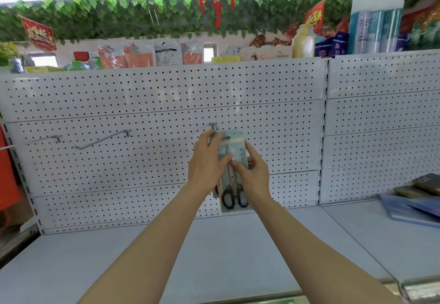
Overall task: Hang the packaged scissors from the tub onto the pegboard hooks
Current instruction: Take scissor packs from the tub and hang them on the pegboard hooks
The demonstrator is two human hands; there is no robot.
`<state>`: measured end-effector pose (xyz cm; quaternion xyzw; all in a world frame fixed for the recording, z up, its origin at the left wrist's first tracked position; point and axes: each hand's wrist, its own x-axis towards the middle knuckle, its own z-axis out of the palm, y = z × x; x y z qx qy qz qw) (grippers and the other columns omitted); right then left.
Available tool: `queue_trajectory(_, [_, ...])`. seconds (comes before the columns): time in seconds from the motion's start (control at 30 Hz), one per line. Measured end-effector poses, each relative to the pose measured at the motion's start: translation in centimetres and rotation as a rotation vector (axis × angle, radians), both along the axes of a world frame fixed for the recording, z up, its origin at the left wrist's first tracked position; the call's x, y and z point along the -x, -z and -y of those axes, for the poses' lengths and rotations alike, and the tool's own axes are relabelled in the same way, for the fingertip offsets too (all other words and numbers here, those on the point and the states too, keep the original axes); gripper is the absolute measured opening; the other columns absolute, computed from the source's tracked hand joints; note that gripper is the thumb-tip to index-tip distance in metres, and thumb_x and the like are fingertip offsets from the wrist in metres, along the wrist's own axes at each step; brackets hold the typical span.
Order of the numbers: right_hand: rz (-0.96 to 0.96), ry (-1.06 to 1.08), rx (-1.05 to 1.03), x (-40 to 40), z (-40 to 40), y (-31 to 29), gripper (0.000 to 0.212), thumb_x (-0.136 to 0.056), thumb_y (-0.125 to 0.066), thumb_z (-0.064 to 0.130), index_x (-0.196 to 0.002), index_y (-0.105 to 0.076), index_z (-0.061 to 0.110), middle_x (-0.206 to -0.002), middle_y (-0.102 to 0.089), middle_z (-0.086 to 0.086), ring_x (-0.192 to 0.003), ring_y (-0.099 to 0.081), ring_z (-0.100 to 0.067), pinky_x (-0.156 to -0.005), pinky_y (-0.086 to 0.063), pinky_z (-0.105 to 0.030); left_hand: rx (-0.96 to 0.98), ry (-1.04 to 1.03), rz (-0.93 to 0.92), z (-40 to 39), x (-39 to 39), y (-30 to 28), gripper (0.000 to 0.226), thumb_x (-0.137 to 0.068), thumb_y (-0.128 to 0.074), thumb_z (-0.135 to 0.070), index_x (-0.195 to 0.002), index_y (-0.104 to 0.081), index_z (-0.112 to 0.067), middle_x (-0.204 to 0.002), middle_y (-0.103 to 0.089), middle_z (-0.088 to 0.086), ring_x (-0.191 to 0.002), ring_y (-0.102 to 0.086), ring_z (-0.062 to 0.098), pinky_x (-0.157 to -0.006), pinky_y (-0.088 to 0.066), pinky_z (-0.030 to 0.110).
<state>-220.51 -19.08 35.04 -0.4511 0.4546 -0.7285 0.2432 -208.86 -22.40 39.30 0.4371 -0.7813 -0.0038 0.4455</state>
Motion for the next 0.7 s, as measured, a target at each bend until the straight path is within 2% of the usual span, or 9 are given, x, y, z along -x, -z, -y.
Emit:
queue_trajectory(0.1, [-0.127, 0.093, -0.026, 0.3, 1.0, -0.2, 0.057, -0.084, -0.071, 0.018, -0.135, -0.055, 0.036, -0.099, -0.065, -0.009, -0.081, -0.065, -0.015, -0.067, -0.055, -0.023, -0.007, -0.003, 0.014, 0.6, 0.1, 0.0, 0.063, -0.09, -0.065, -0.036, -0.146, -0.039, -0.028, -0.148, -0.031, -0.008, -0.127, -0.039, 0.017, -0.089, -0.052, 0.039])
queue_trajectory(0.17, [-0.207, 0.14, -0.036, 0.4, 1.4, -0.5, 0.056, -0.084, -0.071, 0.017, -0.133, -0.055, 0.037, -0.096, -0.064, -0.008, -0.075, -0.06, -0.012, -0.064, -0.049, -0.017, -0.011, -0.013, 0.033, 1.0, 0.0, -0.2, 0.064, -0.09, -0.065, -0.036, -0.147, -0.038, -0.027, -0.149, -0.03, -0.007, -0.129, -0.038, 0.017, -0.09, -0.051, 0.039])
queue_trajectory(0.3, [-0.279, 0.159, -0.058, 0.5, 1.5, -0.7, 0.054, -0.083, -0.071, 0.017, -0.131, -0.056, 0.036, -0.096, -0.059, -0.004, -0.078, -0.061, -0.016, -0.069, -0.053, -0.026, -0.007, -0.035, 0.079, 1.3, -0.1, -0.4, 0.065, -0.09, -0.064, -0.037, -0.148, -0.036, -0.028, -0.151, -0.027, -0.005, -0.13, -0.038, 0.019, -0.088, -0.052, 0.039])
queue_trajectory(0.43, [-0.342, 0.197, -0.096, 1.1, 0.7, -0.1, 0.061, -0.083, -0.073, 0.021, -0.139, -0.05, 0.029, -0.114, -0.056, 0.001, -0.096, -0.059, -0.011, -0.084, -0.052, -0.03, 0.017, -0.069, 0.155, 0.8, -0.3, -0.5, 0.068, -0.092, -0.062, -0.041, -0.151, -0.031, -0.029, -0.156, -0.025, -0.006, -0.135, -0.031, 0.022, -0.09, -0.05, 0.041])
queue_trajectory(0.5, [-0.451, 0.268, -0.102, 1.9, -0.4, 0.0, 0.062, -0.085, -0.071, 0.026, -0.142, -0.046, 0.026, -0.126, -0.054, 0.002, -0.111, -0.054, -0.012, -0.092, -0.049, -0.034, 0.051, -0.072, 0.195, 0.2, -0.7, -0.6, 0.071, -0.092, -0.061, -0.043, -0.152, -0.027, -0.027, -0.16, -0.023, -0.004, -0.141, -0.023, 0.024, -0.101, -0.043, 0.041])
queue_trajectory(0.57, [-0.601, 0.369, -0.082, 3.1, -2.2, -0.3, 0.06, -0.087, -0.069, 0.03, -0.142, -0.047, 0.023, -0.136, -0.052, 0.002, -0.123, -0.048, -0.015, -0.1, -0.044, -0.036, 0.088, -0.068, 0.216, -0.7, -1.0, -0.8, 0.075, -0.092, -0.061, -0.045, -0.154, -0.025, -0.026, -0.162, -0.02, -0.002, -0.146, -0.016, 0.024, -0.114, -0.028, 0.042])
queue_trajectory(0.63, [-0.745, 0.471, -0.005, 4.4, -4.5, -0.5, 0.057, -0.088, -0.07, 0.029, -0.139, -0.051, 0.018, -0.138, -0.054, -0.001, -0.126, -0.047, -0.019, -0.104, -0.04, -0.037, 0.126, -0.069, 0.223, -2.2, -1.1, -0.9, 0.077, -0.091, -0.06, -0.047, -0.154, -0.023, -0.024, -0.162, -0.019, 0.0, -0.149, -0.011, 0.024, -0.119, -0.017, 0.042])
queue_trajectory(0.7, [-0.89, 0.582, 0.087, 5.8, -7.2, -0.6, 0.055, -0.085, -0.072, 0.028, -0.135, -0.056, 0.01, -0.133, -0.059, -0.006, -0.122, -0.052, -0.025, -0.102, -0.041, -0.04, 0.182, -0.05, 0.23, -4.2, -0.7, -0.8, 0.077, -0.091, -0.06, -0.047, -0.154, -0.024, -0.021, -0.162, -0.02, 0.002, -0.149, -0.011, 0.024, -0.119, -0.014, 0.043])
